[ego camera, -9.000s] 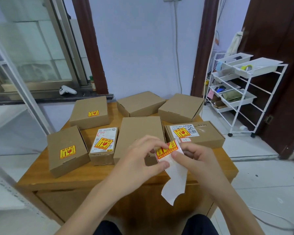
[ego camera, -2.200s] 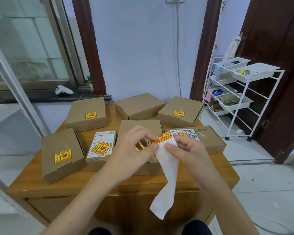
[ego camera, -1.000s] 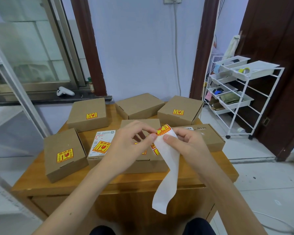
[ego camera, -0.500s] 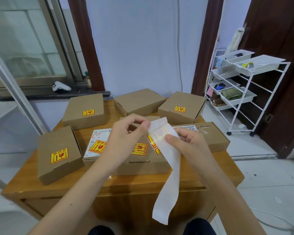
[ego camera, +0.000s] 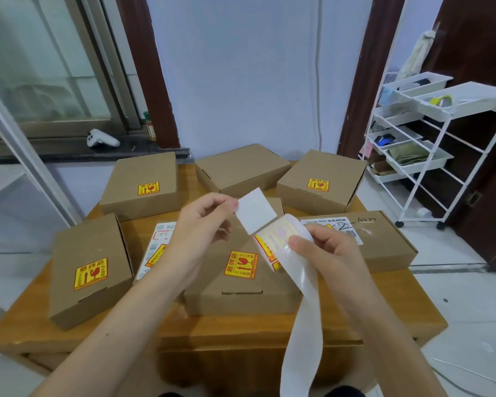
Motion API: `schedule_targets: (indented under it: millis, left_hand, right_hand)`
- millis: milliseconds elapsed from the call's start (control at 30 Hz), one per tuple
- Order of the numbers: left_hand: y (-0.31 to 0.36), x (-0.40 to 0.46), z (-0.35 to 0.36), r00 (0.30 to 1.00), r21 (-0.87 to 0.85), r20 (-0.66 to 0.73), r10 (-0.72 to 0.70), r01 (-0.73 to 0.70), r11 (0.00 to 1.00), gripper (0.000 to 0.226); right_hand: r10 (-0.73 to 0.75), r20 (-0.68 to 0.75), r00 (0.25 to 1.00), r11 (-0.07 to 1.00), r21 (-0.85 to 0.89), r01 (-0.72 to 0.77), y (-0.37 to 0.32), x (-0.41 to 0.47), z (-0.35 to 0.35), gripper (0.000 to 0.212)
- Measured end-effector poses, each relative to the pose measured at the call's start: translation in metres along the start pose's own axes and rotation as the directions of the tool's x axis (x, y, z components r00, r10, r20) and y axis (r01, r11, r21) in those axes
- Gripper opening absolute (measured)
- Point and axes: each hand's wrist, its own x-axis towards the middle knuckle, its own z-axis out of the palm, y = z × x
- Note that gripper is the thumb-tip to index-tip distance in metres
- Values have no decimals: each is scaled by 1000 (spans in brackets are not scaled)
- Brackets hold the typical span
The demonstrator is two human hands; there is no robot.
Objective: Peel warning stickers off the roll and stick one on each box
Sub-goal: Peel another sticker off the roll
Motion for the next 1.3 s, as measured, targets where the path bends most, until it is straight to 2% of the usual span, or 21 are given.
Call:
schedule_targets:
  millis: [67, 167, 233, 300, 367, 500, 633, 767, 867, 967, 1067, 1167, 1233, 1300]
  left_hand:
    - [-4, 12, -4, 999, -48, -26, -33, 32, 998, 15]
    - [-10, 37, -11, 998, -69, -52, -31, 27, 997, 15]
    - [-13, 57, -12, 997, -69, -80, -20, 15, 997, 15]
    - [-16, 80, -12, 993, -59, -117, -8, 1, 998, 13]
    - [-21, 102, -11, 990, -11, -140, 24, -25, 1000, 13]
    - [-42, 148, -13, 982, 145, -163, 98, -75, 987, 14]
    - [-63, 183, -13, 974, 331, -162, 157, -96, 939, 12]
    - [-76, 200, -11, 958, 574, -122, 259, -144, 806, 14]
    - [-84, 203, -12, 952, 782, 3, 307, -194, 592, 14]
    - [-87, 204, -11, 946, 856, 70, 318, -220, 467, 17]
    - [-87, 206, -8, 939, 871, 103, 328, -245, 426, 23]
    - [-83, 206, -8, 954, 889, 139, 266, -239, 391, 33]
    - [-80, 203, -10, 966, 917, 185, 180, -236, 321, 42]
    - [-74, 198, -13, 963, 935, 250, 101, -267, 232, 48]
  right_hand:
    - [20, -8, 1000, 1000, 24, -20, 3, 5, 0, 3]
    - [56, -21, 998, 998, 45, -55, 6, 11, -2, 10]
    - [67, -18, 998, 996, 58, -66, 7, 15, -3, 2]
    - [71, -19, 997, 995, 71, -70, 9, 19, -4, 12]
    - [79, -23, 997, 993, 88, -76, 11, 23, -6, 10]
    - [69, -19, 997, 994, 89, -68, 16, 30, -8, 21]
    - [78, -18, 997, 992, 102, -75, 22, 38, -10, 20]
    - [86, -18, 996, 991, 100, -84, 26, 43, -11, 18]
    - [89, -28, 996, 990, 110, -85, 29, 44, -13, 18]
    - [90, -29, 996, 991, 98, -86, 30, 44, -15, 18]
    - [102, -39, 994, 990, 98, -97, 30, 43, -17, 19]
    - [107, -62, 992, 990, 95, -101, 30, 38, -22, 21]
    - [104, -72, 992, 991, 91, -97, 28, 34, -26, 20]
    - [98, -95, 991, 992, 89, -89, 26, 29, -29, 10]
